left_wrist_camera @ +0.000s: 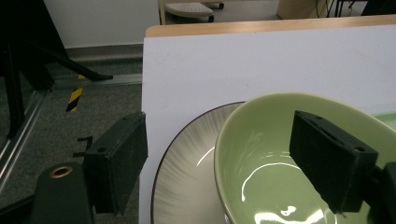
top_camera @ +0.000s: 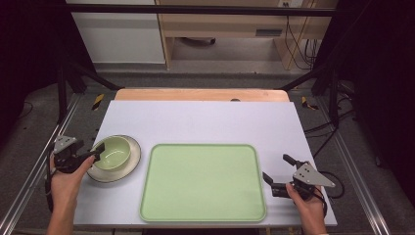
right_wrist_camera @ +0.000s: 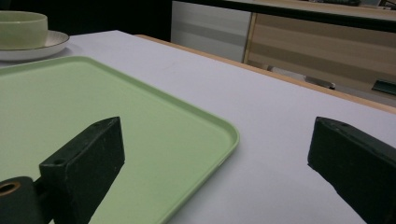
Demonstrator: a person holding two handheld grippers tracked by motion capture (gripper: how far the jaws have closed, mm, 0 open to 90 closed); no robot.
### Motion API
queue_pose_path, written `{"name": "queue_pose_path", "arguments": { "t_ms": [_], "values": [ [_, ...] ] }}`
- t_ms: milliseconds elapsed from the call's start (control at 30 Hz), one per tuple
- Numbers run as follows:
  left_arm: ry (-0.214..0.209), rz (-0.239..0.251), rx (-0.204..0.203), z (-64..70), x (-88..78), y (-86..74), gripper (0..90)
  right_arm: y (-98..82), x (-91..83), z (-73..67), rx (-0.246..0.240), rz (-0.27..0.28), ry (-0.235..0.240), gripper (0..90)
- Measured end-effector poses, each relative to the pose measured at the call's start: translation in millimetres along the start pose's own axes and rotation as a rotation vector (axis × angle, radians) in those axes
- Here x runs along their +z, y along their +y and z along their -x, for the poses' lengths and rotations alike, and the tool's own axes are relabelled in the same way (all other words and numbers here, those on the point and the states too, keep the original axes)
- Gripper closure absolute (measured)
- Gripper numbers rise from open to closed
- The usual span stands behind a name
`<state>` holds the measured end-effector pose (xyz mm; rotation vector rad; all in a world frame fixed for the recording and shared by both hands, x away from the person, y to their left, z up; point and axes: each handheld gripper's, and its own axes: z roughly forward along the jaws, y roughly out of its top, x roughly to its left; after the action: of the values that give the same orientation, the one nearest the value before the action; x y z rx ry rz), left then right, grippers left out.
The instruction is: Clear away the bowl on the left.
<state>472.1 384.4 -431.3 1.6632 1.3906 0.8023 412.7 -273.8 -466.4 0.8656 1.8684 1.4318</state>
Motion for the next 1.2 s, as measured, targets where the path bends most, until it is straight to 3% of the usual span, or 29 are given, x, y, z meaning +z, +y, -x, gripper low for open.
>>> {"name": "queue_pose_path", "arguments": {
  "t_ms": [200, 300, 533, 733, 1200],
  "values": [
    [0.009, -0.038, -0.03, -1.7, 1.9, -1.9, 26.3, -0.1, 0.3, -0.2, -0.002, -0.004, 0.001, 4.0],
    [-0.024, -0.044, -0.054, -1.3, 2.3, -1.9, 29.5, -0.1, 0.3, -0.3, -0.001, -0.005, 0.001, 4.0],
    [-0.024, -0.09, -0.037, 5.3, 5.8, -2.3, 39.3, -0.1, 0.5, -0.4, -0.002, -0.007, 0.003, 4.0],
    [0.001, -0.155, -0.025, 5.1, 8.4, -4.9, 44.6, -0.3, 0.7, -0.6, -0.004, -0.01, 0.005, 4.1],
    [0.008, -0.176, -0.049, 4.9, 11.0, -8.1, 57.1, -0.6, 0.8, -0.8, -0.003, -0.015, 0.006, 4.1]
  ]
}}
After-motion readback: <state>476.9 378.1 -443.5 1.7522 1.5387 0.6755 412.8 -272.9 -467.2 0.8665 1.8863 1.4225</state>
